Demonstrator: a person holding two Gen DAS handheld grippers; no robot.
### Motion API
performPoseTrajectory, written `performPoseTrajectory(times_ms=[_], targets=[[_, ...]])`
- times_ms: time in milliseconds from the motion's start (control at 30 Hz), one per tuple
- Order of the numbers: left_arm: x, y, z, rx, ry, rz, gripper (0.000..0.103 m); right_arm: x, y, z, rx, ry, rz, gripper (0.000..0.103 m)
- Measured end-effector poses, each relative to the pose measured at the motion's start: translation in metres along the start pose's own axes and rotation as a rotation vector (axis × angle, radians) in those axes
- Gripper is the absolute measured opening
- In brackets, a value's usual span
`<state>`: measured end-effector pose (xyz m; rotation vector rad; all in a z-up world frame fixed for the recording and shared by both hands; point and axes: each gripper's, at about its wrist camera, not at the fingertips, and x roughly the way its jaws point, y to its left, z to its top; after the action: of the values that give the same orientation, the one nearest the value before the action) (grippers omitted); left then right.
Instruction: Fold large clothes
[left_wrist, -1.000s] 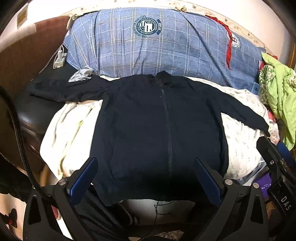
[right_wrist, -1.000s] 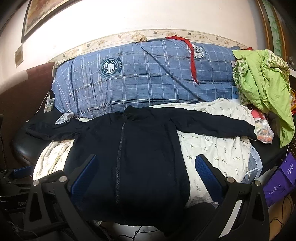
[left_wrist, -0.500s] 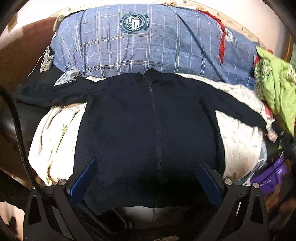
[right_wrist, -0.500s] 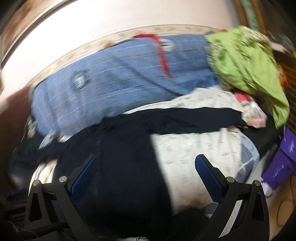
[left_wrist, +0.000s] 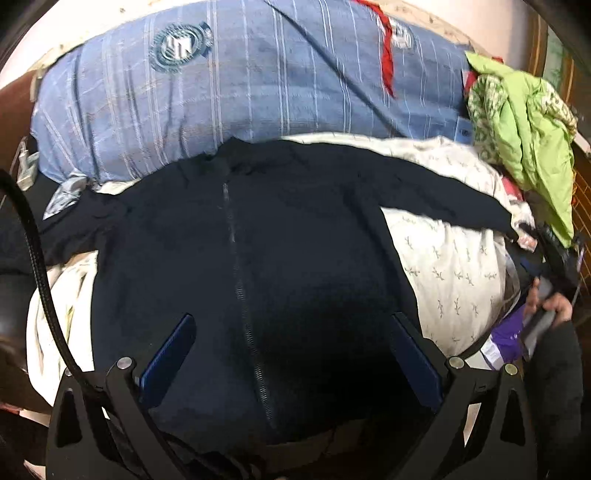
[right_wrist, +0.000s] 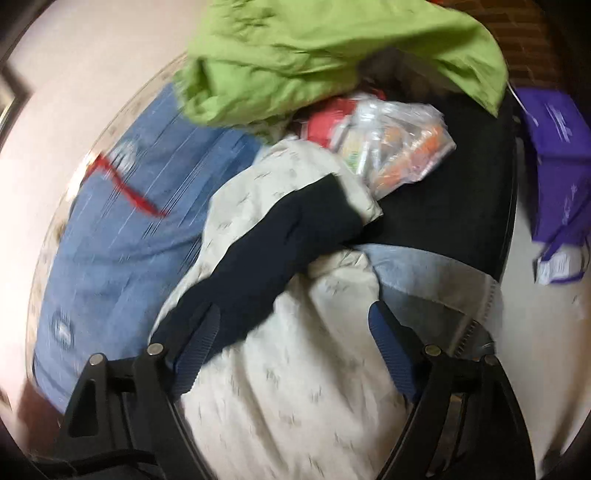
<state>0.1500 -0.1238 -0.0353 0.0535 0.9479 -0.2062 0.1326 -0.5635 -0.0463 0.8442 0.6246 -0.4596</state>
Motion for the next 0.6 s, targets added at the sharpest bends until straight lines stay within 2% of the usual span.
performPoseTrajectory(times_ms=[67, 133, 167, 300, 367, 467, 533, 600], targets=[[0.011, 0.001, 0.004, -0.001, 0.03, 0.013, 0.102, 0.018, -0.003, 0.006, 0.061, 0.029, 0.031, 0.079], [0.021, 0.007, 0.005, -0.024, 0.064, 0.024, 0.102, 0.029, -0.005, 0.008, 0.08, 0.048, 0.051, 0.072], [0.026, 0.011, 0.006, -0.038, 0.078, 0.021, 0.102, 0.037, -0.004, 0.01, 0.08, 0.05, 0.049, 0.071], [0.032, 0.028, 0.006, -0.084, 0.083, 0.066, 0.102, 0.055, 0.002, 0.017, 0.093, 0.034, 0.067, 0.07], [0.034, 0.035, 0.006, -0.101, 0.086, 0.06, 0.102, 0.061, 0.005, 0.021, 0.097, 0.032, 0.076, 0.065], [0.041, 0.039, 0.01, -0.109, 0.099, 0.034, 0.102, 0.079, 0.014, 0.026, 0.05, 0.065, 0.059, 0.047], [0.047, 0.036, 0.015, -0.097, 0.109, 0.019, 0.102, 0.091, 0.017, 0.026, 0.03, 0.102, 0.044, 0.008], [0.05, 0.034, 0.019, -0.089, 0.116, 0.023, 0.102, 0.089, 0.023, 0.024, -0.021, 0.082, 0.05, 0.006]])
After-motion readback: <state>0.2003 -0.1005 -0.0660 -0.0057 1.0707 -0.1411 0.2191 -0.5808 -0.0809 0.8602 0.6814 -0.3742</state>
